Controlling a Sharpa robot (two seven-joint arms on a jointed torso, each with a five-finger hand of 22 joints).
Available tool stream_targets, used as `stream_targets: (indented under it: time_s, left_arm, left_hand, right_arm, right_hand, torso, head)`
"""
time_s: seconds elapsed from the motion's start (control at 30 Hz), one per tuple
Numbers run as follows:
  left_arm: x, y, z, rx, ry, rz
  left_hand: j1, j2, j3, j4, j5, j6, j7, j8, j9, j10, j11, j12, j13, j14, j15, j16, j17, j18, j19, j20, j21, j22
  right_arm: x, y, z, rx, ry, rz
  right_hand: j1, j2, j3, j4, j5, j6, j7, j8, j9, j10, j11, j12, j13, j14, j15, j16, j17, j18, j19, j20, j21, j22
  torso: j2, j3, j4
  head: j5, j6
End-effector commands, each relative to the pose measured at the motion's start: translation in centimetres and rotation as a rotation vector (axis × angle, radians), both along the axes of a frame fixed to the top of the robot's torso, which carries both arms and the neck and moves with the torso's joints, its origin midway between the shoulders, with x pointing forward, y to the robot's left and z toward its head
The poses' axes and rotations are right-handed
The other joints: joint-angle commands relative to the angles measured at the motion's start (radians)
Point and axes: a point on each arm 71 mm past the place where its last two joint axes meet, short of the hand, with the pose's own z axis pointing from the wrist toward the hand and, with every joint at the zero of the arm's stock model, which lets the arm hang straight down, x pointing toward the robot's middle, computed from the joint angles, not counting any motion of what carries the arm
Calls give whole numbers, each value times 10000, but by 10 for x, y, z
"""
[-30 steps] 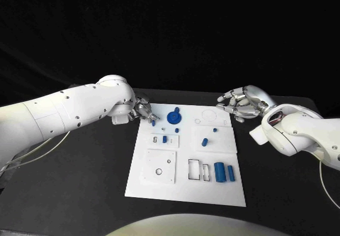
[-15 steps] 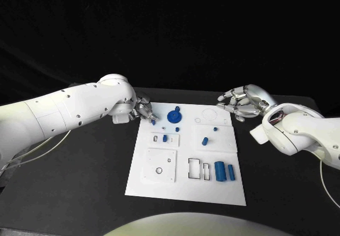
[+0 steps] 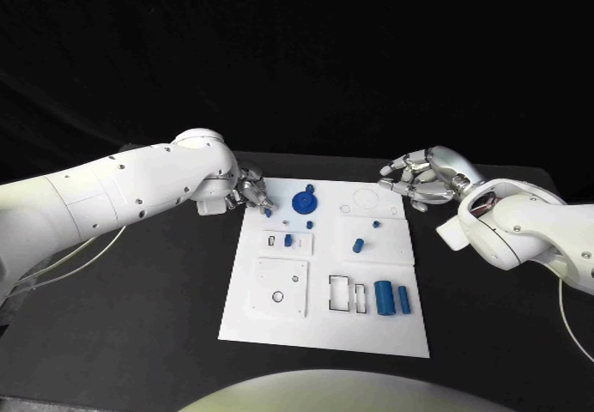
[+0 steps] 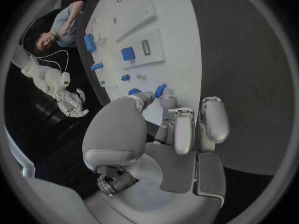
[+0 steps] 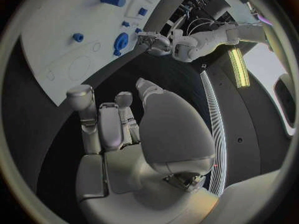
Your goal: Assemble the parts on the task board
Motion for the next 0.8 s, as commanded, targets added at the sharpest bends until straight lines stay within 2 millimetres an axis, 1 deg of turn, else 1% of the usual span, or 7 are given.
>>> stream_targets:
  time_s: [0.03,0.3,0.47,0.53,0.6,0.7,0.8]
  left_arm:
    - [-1,-2,-1,-103,140,-94]
    - [0,-2,-1,-113,175,-86]
    - [0,-2,-1,-157,193,-55]
    - [0,-2,-1,-230,186,-8]
    - [0,-2,-1,-375,178,83]
    - [0,-2,-1,-579,169,203]
    - [-1,-1,0,-818,189,331]
  left_hand:
    - [112,-26,69,15,27,58,-19,54,-14,-5,-24,60,6,780,19,56,1572,-50,24,42,0,13]
    - [139,-9,89,23,26,59,-19,60,-17,-1,-23,67,11,782,19,60,1579,-51,27,41,2,19]
    - [535,130,395,-40,-3,75,-69,163,-1,0,-66,84,-4,780,-15,58,1572,-50,26,24,1,28]
    - [848,205,701,-138,-14,52,-92,249,23,9,-91,99,-5,782,-40,61,1576,-51,30,7,4,40]
    - [1272,262,1350,-376,-117,-8,-122,478,117,49,-129,125,3,783,-82,61,1571,-53,38,-24,11,65]
    - [1424,136,2388,-749,-197,-154,-97,797,243,141,-113,204,56,775,-69,47,1538,-56,40,-42,21,92]
    - [1360,58,2782,-907,-235,-187,-102,946,294,156,-117,232,31,757,-65,18,1480,-46,0,-40,0,53]
  right_arm:
    - [-1,2,0,-24,28,199]
    - [-1,2,-1,-29,42,219]
    - [-1,2,-1,-31,53,235]
    - [-1,2,-1,-33,59,240]
    - [0,2,-1,-36,69,246]
    - [0,2,-1,-46,89,254]
    - [0,2,-1,-58,108,260]
  right_hand:
    - [-96,20,-35,-20,63,-71,-25,48,-6,-44,-19,-45,-6,-64,32,-38,-3,171,-58,2,-55,-17]
    - [-103,31,-32,-20,71,-67,-27,58,-3,-27,-21,-27,11,-60,30,-38,5,170,-53,2,-62,-17]
    - [-107,37,-30,-18,73,-65,-27,60,-3,-27,-22,-27,8,-64,29,-48,-8,171,-54,2,-69,-20]
    - [-107,37,-30,-18,73,-65,-27,60,-3,-27,-22,-27,8,-64,29,-48,-8,171,-54,2,-69,-20]
    - [-107,37,-30,-18,73,-65,-27,60,-3,-27,-22,-27,8,-64,29,-48,-8,171,-54,2,-69,-20]
    - [-109,44,-27,-17,77,-63,-28,64,-2,-24,-22,-24,10,-63,29,-50,-8,174,-58,1,-84,-29]
    - [-89,48,-17,-31,83,-60,-30,69,0,-14,-26,-13,20,-62,28,-51,-6,173,-56,1,-87,-29]
  torso:
    - [-2,1,4]
    - [-2,4,8]
    - [-9,6,10]
    - [-8,4,8]
    - [-9,3,7]
    - [-10,1,13]
    - [-10,0,17]
  head:
    - [-12,-3]
    - [-18,-24]
    - [-3,-31]
    - [-5,-31]
    - [-3,-33]
    - [4,-22]
    - [-4,-22]
